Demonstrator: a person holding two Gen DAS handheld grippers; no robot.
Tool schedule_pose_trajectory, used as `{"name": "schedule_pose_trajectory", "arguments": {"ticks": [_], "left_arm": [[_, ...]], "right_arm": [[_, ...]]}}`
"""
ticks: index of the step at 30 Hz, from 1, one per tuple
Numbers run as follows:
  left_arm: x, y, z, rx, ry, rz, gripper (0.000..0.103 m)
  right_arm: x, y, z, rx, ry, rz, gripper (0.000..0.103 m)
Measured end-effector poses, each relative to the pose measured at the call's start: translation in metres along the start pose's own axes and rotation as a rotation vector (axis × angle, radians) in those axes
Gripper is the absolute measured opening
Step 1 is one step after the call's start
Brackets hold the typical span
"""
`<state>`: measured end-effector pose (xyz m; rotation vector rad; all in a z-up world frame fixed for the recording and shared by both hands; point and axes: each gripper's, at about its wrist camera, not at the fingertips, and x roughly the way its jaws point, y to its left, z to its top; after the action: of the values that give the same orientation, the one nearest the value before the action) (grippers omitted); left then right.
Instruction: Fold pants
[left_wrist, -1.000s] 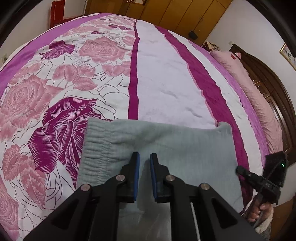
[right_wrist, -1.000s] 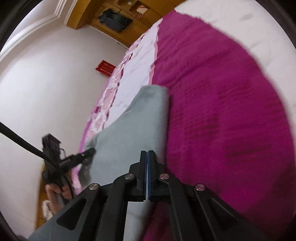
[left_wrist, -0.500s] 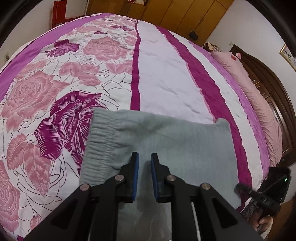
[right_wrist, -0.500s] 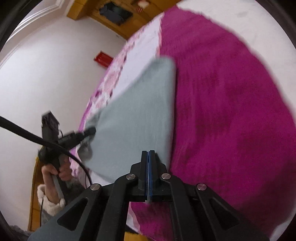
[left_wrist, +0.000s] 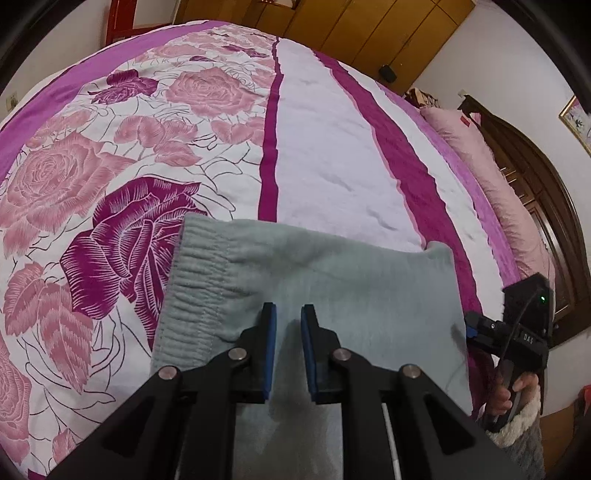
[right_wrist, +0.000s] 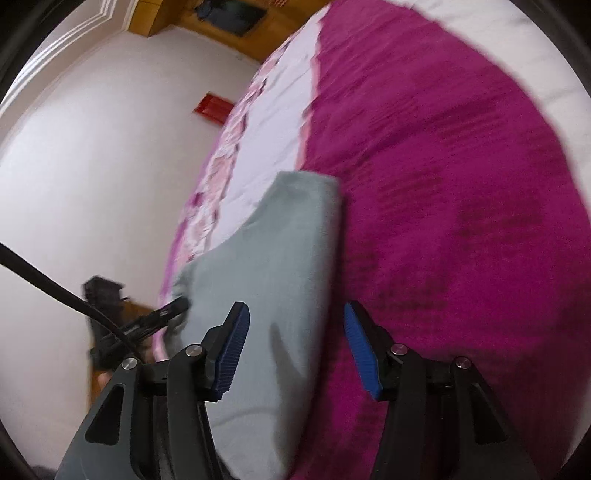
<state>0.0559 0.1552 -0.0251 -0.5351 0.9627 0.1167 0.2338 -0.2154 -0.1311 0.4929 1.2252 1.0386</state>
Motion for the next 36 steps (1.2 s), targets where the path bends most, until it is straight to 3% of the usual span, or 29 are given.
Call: {"name": "schedule_pose_trajectory", "arguments": {"ticks": [1, 3, 6, 8, 10, 14, 22, 28, 32, 36], "left_arm": [[0.0, 0.0, 0.0, -0.005, -0.001, -0.038, 0.014], [0.0, -0.003, 0.001, -0.004, -0.008, -0.116, 0.015], [-0.002, -0.008, 0.001, 0.013, -0.027, -0.122, 0.015], [-0.007, -0.012, -0.001, 0.021, -0.043, -0.144, 0.015], [-0.018, -0.018, -0.003, 0.038, -0.073, -0.214, 0.015], [-0.04, -0.032, -0.007, 0.1, -0.117, -0.284, 0.017], [-0.032, -0.047, -0.02, 0.122, -0.063, -0.163, 0.019], [-0.011, -0.079, -0.024, 0.164, -0.047, -0.122, 0.019], [0.006, -0.125, -0.028, 0.188, -0.03, -0.15, 0.019], [0.029, -0.184, -0.024, 0.236, 0.012, -0.132, 0.019]], "right_arm": [[0.007, -0.002, 0.003, 0.002, 0.023, 0.05, 0.049], [0.026, -0.002, 0.008, -0.025, 0.084, 0.051, 0.018], [0.035, -0.014, 0.019, 0.043, 0.159, 0.101, 0.011], [0.033, -0.014, 0.02, 0.059, 0.175, 0.105, 0.01], [0.028, -0.001, 0.02, -0.027, 0.181, 0.036, 0.009], [0.013, 0.002, 0.029, -0.068, 0.19, 0.006, 0.008], [-0.053, -0.023, 0.099, -0.133, 0.198, -0.17, 0.008], [-0.125, -0.108, 0.138, -0.048, 0.185, -0.274, 0.009], [-0.136, -0.118, 0.131, -0.07, 0.156, -0.257, 0.021], [-0.154, -0.121, 0.112, -0.012, 0.024, -0.235, 0.035]]}}
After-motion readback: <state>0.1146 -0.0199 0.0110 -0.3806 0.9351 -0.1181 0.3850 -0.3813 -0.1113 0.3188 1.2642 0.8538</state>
